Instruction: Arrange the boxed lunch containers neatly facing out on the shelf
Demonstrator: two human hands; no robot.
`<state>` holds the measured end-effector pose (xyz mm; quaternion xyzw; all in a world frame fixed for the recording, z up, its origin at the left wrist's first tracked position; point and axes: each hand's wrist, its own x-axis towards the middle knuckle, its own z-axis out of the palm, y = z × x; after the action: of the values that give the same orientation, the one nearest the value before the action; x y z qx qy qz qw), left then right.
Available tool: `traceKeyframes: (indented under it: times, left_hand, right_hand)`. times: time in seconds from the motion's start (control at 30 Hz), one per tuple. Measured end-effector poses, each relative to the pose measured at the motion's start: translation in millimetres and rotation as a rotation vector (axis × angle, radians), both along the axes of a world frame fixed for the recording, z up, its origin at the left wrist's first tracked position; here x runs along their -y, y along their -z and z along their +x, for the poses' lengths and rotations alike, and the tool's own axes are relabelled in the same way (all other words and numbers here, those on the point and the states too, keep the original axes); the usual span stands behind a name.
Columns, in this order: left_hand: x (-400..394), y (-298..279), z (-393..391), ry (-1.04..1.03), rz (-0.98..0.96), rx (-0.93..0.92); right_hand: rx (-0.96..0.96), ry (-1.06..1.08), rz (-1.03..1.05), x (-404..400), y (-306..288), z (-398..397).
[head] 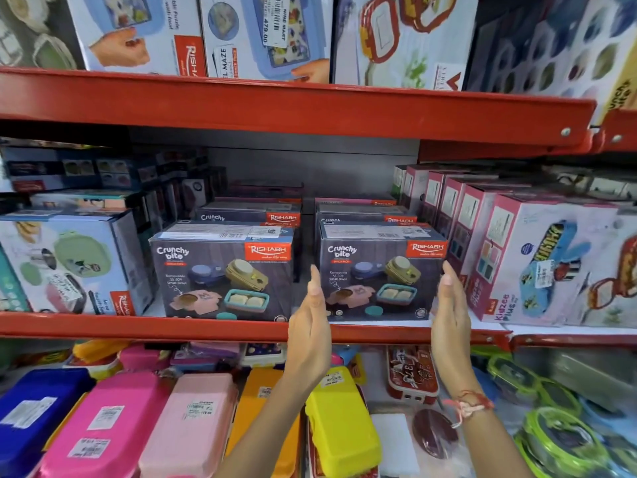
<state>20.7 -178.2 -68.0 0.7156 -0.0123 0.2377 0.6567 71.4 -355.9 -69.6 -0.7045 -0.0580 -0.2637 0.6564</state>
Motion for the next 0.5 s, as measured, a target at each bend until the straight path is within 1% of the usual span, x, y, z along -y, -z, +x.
traceKeyframes:
  times: [0.1, 0.3, 0.5]
  left_hand:
    - [-2.2, 4.3, -7.1, 0.009, -0.013, -0.007]
    - [-5.0, 10.3, -16.0, 0.020, -0.016, -0.002]
    - [-7.0, 10.6, -17.4, -0.007, 0.014, -0.009]
  right_hand:
    - [-0.015, -0.002, 0.013, 2.5, 4.0, -3.9]
    - [0.016, 0.029, -0.015, 2.5, 7.6, -18.0]
    - [0.039, 0.084, -0.083, -0.4, 7.1, -24.5]
